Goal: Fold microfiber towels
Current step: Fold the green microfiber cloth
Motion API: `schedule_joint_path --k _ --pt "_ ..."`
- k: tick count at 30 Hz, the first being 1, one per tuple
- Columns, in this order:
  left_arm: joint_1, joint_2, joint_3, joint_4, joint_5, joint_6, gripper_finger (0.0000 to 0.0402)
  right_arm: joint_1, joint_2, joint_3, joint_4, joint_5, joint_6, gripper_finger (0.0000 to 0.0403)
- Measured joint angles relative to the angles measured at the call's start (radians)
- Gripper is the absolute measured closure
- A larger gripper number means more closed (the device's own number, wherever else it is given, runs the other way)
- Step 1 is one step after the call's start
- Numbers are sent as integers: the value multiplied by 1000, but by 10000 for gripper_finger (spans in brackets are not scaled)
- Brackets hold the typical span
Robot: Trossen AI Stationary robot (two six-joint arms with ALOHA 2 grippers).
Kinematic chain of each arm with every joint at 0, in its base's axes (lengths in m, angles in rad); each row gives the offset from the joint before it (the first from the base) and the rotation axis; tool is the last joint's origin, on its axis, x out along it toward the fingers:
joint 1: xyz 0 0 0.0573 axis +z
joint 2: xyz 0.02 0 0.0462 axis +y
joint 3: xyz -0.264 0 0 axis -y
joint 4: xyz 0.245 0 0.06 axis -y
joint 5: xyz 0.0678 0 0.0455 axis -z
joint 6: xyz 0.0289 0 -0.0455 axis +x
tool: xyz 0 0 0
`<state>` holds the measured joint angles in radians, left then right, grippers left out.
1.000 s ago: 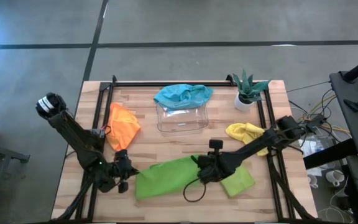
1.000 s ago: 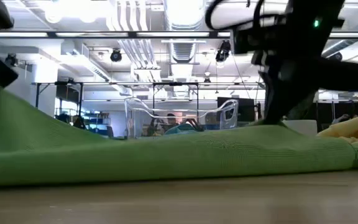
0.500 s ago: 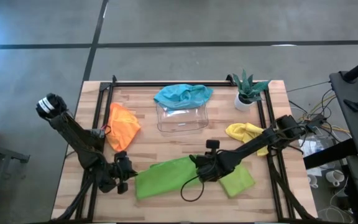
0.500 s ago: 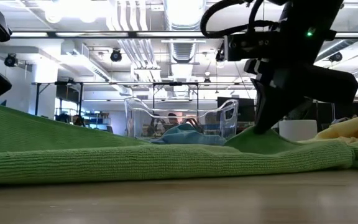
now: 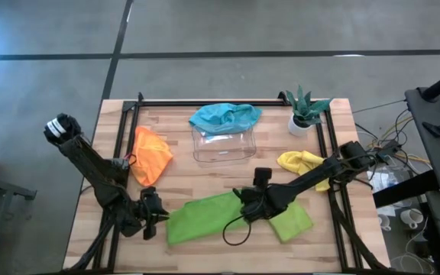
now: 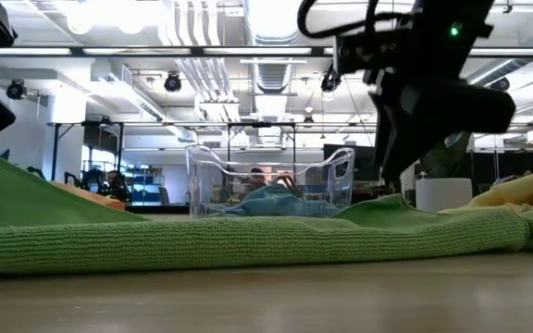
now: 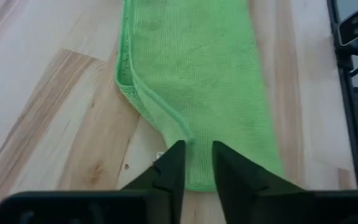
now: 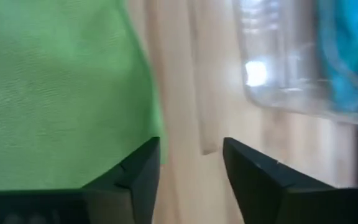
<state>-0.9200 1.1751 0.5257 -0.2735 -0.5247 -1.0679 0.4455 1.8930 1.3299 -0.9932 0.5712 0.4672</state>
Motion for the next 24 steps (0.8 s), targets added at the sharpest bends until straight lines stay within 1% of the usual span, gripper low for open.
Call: schedule_joint_path --k 3,5,7,8,12,14,16,18,20,21,24 --pt "0 -52 5 -24 7 2 303 13 -2 33 -27 27 1 215" --pt "0 -82 5 1 -33 2 289 23 -2 39 4 28 0 213" --pt "0 -94 -5 96 -102 37 283 37 -2 35 62 26 1 212" --pt "0 -93 -13 159 -128 83 282 46 -2 28 105 25 3 212" --pt "15 -21 -40 456 -190 289 281 91 -2 -12 327 24 4 212" --pt "28 33 -41 541 -205 339 281 115 -2 -37 455 9 -4 212" --pt "49 88 -37 554 -215 340 281 134 5 -59 567 -39 -27 212" --pt "72 146 -35 550 -214 312 281 147 20 -73 623 -92 -30 212" --pt "94 199 -40 546 -202 264 281 155 44 -76 615 -139 -26 212" --pt "108 230 -41 546 -174 244 281 159 56 -77 590 -155 -21 212" --pt "135 314 -33 550 -21 198 281 160 83 -79 473 -172 -10 212"
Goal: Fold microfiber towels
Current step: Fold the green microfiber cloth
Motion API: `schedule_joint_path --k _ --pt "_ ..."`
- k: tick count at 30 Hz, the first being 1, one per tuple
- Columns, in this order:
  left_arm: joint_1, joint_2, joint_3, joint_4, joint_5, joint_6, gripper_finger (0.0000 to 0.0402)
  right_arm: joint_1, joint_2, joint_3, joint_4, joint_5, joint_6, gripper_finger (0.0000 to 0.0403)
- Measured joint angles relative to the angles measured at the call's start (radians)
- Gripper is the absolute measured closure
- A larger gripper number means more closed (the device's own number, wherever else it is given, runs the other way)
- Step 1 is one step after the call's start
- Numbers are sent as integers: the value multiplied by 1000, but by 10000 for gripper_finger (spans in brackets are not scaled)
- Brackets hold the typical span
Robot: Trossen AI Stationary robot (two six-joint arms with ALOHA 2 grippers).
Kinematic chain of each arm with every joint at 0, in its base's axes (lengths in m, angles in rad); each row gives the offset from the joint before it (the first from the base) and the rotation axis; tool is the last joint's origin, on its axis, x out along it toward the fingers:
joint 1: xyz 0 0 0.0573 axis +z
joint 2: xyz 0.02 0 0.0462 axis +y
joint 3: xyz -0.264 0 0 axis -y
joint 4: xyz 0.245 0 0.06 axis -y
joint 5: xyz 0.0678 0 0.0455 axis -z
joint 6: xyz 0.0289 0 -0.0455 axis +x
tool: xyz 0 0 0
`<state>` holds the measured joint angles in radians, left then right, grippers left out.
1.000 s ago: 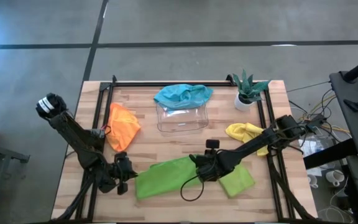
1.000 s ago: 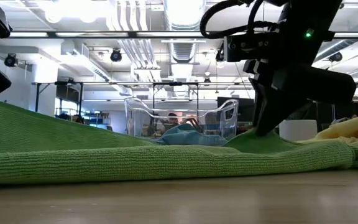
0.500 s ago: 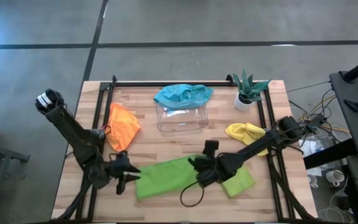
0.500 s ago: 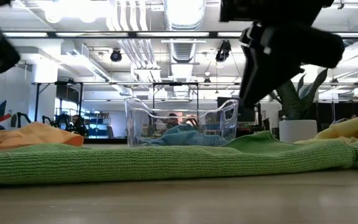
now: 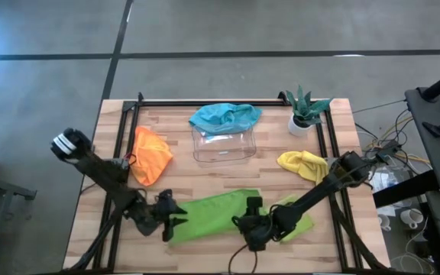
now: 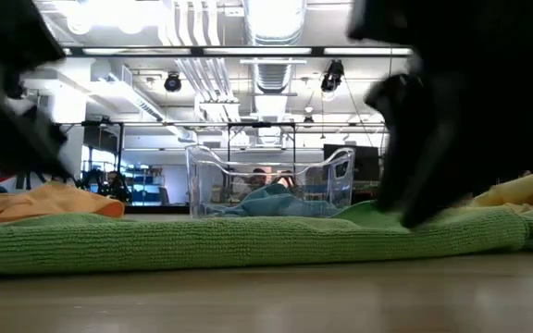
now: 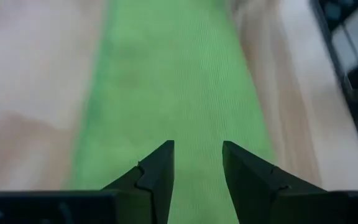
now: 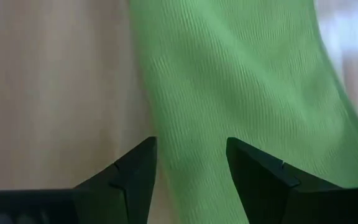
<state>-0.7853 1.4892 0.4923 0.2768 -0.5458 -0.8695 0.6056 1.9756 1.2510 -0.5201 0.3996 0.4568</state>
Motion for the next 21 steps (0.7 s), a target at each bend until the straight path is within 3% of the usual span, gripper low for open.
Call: schedule_joint_path --k 5,7,11,17,21 --pt "6 111 72 12 254 -105 281 -43 14 -1 -200 47 -90 212" --pt "6 147 109 33 298 -119 281 -79 14 -4 -236 95 -157 212" --pt "9 182 177 54 302 -97 281 -151 -16 -7 -250 164 -247 212" --pt "14 123 192 30 295 -58 281 -179 -115 10 -296 144 -225 212" --pt "13 32 188 -91 186 -12 281 -147 -154 11 -276 117 -158 212"
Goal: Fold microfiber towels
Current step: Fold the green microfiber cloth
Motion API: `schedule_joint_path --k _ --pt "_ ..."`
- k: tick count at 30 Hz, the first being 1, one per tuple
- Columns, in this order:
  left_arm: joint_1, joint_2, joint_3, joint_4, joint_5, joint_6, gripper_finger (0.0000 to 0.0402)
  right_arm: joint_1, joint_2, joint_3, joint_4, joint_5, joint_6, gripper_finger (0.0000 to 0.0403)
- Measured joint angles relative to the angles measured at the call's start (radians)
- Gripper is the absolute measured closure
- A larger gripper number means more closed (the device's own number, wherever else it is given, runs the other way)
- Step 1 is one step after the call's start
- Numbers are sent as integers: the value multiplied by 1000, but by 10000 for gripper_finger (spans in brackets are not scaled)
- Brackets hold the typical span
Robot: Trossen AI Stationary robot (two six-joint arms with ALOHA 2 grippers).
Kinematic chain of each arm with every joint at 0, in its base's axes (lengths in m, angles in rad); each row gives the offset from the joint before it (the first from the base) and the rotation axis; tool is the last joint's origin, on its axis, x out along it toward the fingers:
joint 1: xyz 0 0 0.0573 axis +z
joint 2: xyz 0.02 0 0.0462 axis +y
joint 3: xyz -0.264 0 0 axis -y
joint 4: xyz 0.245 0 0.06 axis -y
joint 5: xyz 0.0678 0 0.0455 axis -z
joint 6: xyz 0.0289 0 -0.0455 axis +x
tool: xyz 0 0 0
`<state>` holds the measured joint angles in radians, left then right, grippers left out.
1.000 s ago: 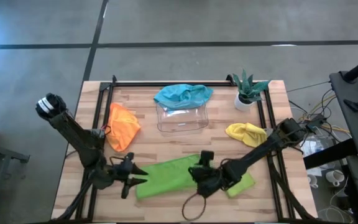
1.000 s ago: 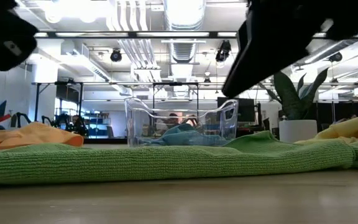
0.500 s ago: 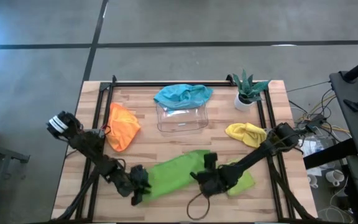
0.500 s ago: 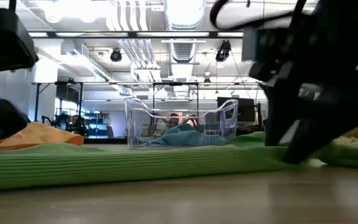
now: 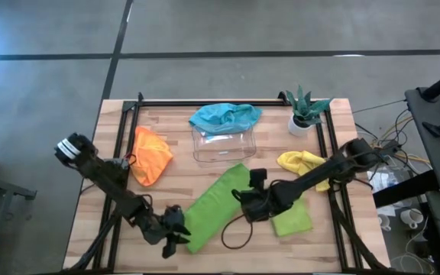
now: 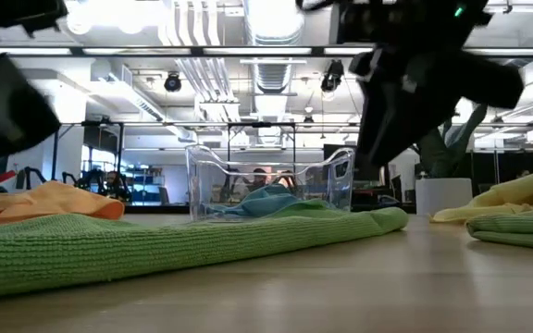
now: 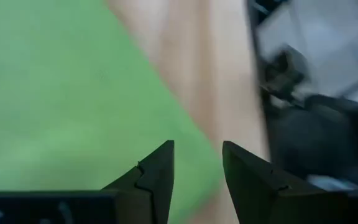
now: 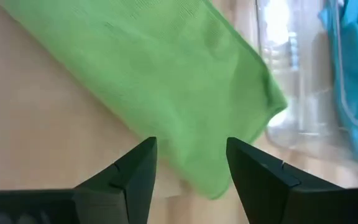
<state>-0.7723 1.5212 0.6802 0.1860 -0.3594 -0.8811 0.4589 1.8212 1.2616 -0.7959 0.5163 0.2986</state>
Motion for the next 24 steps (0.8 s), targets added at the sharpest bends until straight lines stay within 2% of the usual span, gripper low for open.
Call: schedule_joint_path --k 4,5,7,14,19,24 --pt "2 -44 -12 -30 -224 83 281 35 -2 -10 19 -6 103 211" --pt "6 -45 -19 -32 -261 92 281 44 -2 -13 27 -6 121 211" --pt "16 -37 -33 -37 -272 102 281 63 -2 -19 39 -14 157 211" --pt "25 52 -46 -37 -192 23 281 129 -1 -32 57 16 259 211" --pt "25 124 -43 56 -70 19 281 121 -1 -66 51 26 304 214" --pt "25 184 -29 110 76 -76 281 71 -1 -124 134 27 281 216"
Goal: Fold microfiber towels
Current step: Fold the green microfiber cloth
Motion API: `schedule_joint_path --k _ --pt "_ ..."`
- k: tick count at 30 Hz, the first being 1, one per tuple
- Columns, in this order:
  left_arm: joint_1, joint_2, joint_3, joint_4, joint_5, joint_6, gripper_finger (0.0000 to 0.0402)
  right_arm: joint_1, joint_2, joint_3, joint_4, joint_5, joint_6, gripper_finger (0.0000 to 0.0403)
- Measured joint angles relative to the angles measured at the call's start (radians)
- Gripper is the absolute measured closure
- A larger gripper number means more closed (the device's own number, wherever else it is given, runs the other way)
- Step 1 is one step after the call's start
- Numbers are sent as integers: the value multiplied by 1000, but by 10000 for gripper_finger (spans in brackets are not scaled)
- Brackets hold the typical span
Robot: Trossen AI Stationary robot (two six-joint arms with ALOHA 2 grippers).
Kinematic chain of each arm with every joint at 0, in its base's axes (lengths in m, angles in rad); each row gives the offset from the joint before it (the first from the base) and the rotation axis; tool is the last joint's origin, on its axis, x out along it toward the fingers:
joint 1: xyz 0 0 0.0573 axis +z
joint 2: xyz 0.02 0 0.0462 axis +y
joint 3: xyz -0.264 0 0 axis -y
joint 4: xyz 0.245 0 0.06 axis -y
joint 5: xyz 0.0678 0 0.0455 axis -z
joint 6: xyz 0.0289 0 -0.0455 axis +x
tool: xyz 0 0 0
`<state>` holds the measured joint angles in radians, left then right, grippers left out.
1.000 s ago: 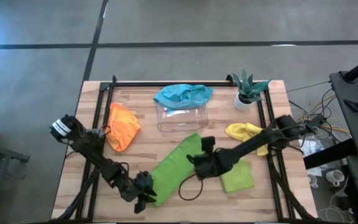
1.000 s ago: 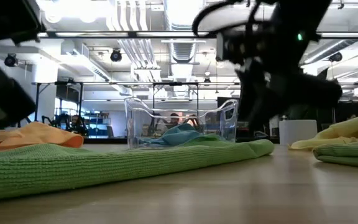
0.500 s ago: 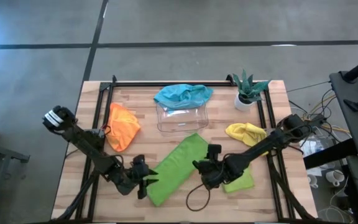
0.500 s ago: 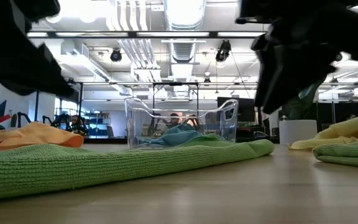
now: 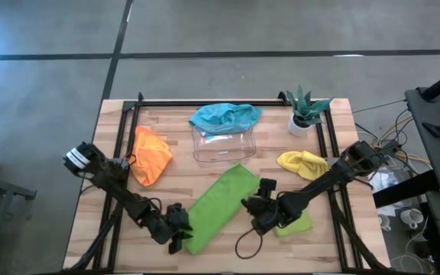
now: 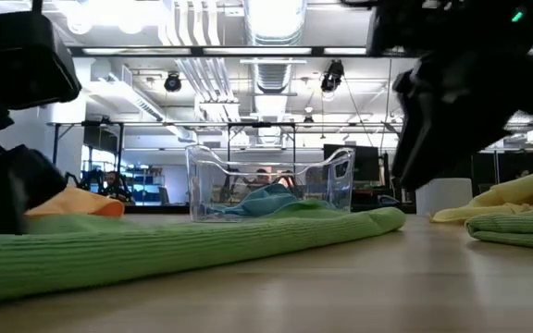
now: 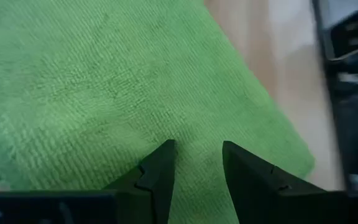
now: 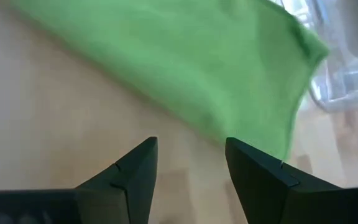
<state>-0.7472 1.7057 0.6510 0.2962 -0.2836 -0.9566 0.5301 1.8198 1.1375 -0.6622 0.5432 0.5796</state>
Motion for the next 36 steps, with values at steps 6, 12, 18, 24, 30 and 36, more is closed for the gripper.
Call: schedule_joint_path --k 6,12,18,24,30,36 --pt "-8 51 20 125 46 -80 281 -111 7 -73 261 -82 -200 216" --pt "-8 61 25 392 30 51 281 -277 45 -119 295 -166 -445 216" --pt "-11 -42 25 242 34 73 281 -357 27 -26 62 -89 -561 216" --pt "-40 -102 22 -17 34 74 281 -279 -2 95 9 -178 -525 216" --pt "-33 2 23 -15 17 132 281 -134 4 93 259 -214 -459 216" --pt "-15 134 108 -5 1 272 281 -47 29 105 358 -209 -456 216"
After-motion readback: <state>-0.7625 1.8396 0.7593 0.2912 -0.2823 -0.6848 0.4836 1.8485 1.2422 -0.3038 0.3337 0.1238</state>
